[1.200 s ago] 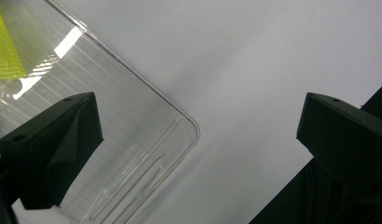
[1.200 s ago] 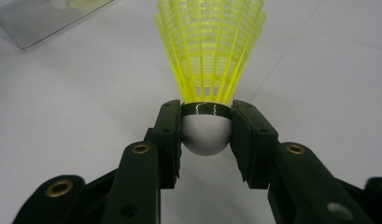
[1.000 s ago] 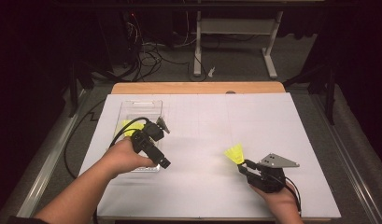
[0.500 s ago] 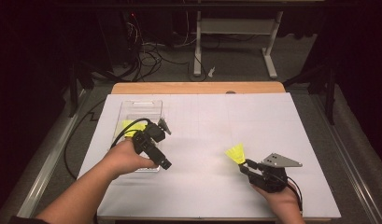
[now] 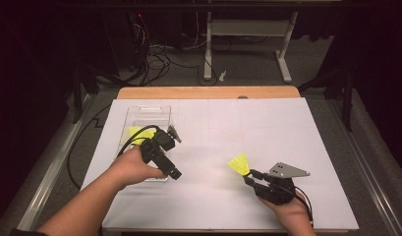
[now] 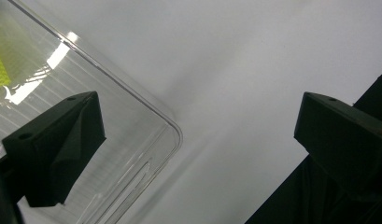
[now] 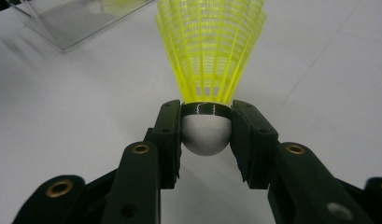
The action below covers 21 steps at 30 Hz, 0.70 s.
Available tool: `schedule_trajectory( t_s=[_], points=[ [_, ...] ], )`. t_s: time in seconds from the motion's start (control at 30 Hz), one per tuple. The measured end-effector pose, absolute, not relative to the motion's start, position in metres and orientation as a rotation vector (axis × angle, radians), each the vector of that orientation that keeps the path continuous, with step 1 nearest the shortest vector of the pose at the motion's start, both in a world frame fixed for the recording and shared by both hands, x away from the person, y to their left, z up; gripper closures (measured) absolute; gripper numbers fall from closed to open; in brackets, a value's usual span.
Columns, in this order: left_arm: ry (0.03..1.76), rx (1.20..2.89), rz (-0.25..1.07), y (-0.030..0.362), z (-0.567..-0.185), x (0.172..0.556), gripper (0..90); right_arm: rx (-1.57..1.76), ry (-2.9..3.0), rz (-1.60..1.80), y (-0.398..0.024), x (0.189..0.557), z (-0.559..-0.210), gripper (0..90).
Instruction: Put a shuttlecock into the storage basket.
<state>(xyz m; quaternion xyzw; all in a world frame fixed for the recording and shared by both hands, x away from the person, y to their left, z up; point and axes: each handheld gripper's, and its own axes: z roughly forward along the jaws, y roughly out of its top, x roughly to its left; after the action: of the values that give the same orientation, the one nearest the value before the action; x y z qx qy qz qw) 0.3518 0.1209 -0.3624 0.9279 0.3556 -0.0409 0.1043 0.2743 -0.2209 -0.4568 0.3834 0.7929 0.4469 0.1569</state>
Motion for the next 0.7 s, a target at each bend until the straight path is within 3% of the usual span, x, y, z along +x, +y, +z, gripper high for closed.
schedule_trajectory(
  t_s=[0.7],
  points=[
    [0.964, 2.753, -0.149, 0.107, -0.363, 0.345, 1.9, 0.948, 2.406, 1.319, -0.184, 0.264, -0.458, 66.1]
  ],
)
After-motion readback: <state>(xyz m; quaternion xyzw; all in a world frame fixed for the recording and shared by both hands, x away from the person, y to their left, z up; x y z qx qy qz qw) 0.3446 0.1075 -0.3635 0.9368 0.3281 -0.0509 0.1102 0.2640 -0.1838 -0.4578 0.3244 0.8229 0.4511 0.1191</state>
